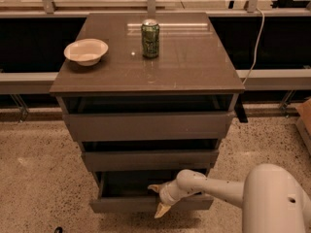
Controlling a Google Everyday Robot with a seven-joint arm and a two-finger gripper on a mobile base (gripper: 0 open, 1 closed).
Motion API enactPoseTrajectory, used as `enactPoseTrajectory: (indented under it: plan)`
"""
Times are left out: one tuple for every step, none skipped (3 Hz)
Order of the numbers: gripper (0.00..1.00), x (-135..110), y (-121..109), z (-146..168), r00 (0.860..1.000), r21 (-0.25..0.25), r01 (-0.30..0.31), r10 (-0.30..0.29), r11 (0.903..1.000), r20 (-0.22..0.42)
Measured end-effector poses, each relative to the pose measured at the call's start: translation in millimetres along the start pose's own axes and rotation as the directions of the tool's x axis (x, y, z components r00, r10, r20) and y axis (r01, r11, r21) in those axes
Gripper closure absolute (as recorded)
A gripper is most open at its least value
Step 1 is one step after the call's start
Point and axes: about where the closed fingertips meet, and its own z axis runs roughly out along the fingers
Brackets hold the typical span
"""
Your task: Open bottom drawer
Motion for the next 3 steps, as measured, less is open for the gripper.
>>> enactPoseTrajectory:
  plan:
    - [0.24,5.5,4.6,19.7,1.0,-0.055,-0.012,0.011,0.9984,-0.015]
    - [0.25,9.3,14.7,28.9,1.0,-0.103,-0.02,0.018,0.9945,-0.026]
    - [0.36,9.3,43.1,21.8,0.999,-0.155,-0.039,0.037,0.9871,-0.017]
